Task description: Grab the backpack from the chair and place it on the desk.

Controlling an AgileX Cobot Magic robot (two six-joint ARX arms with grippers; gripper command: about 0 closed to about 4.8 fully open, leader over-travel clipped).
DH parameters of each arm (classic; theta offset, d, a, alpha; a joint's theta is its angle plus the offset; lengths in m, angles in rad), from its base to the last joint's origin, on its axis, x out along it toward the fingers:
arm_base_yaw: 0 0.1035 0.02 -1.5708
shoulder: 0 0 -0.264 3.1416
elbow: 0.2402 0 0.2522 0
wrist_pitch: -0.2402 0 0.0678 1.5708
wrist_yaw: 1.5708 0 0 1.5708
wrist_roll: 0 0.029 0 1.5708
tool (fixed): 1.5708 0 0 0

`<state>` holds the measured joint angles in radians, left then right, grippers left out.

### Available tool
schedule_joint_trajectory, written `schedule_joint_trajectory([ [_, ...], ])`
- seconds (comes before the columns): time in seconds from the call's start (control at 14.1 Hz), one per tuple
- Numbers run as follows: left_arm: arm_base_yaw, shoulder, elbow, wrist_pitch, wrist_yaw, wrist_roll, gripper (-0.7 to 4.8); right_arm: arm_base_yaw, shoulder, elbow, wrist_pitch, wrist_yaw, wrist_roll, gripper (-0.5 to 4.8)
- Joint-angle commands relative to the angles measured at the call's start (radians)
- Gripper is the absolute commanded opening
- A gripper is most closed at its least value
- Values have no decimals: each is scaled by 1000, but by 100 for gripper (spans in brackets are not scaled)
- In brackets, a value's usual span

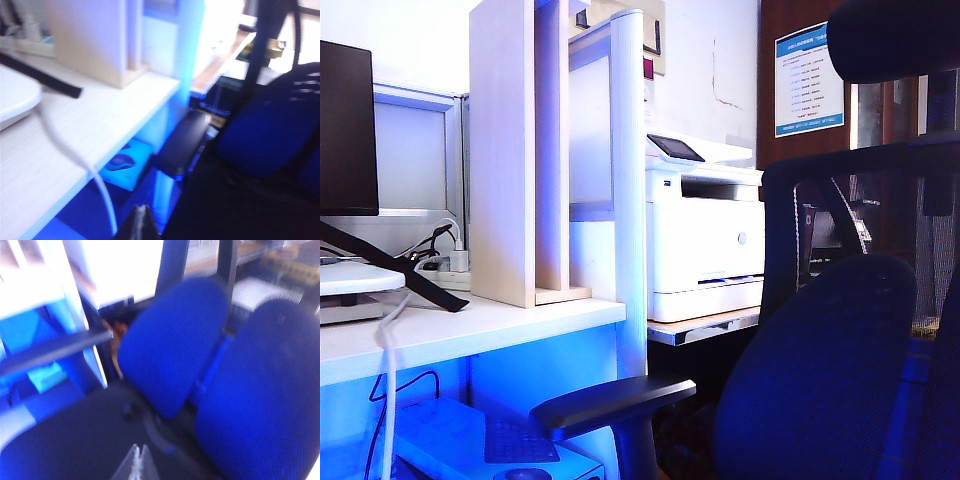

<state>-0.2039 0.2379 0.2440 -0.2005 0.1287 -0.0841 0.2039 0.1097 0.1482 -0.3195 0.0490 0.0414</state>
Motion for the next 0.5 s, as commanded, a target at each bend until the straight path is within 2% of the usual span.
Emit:
schedule_joint_trajectory([
  [0.07, 1, -1, -102, 175, -23, -3, -5, 2, -2, -36, 43, -6, -26, -8],
  [0.21, 1, -1, -236, 283, -68, -2, -5, 1, -2, -53, 64, -6, -61, -8],
  [0.5, 2, -1, -237, 294, -244, 76, -5, 1, -2, -105, 115, -5, -69, -8],
])
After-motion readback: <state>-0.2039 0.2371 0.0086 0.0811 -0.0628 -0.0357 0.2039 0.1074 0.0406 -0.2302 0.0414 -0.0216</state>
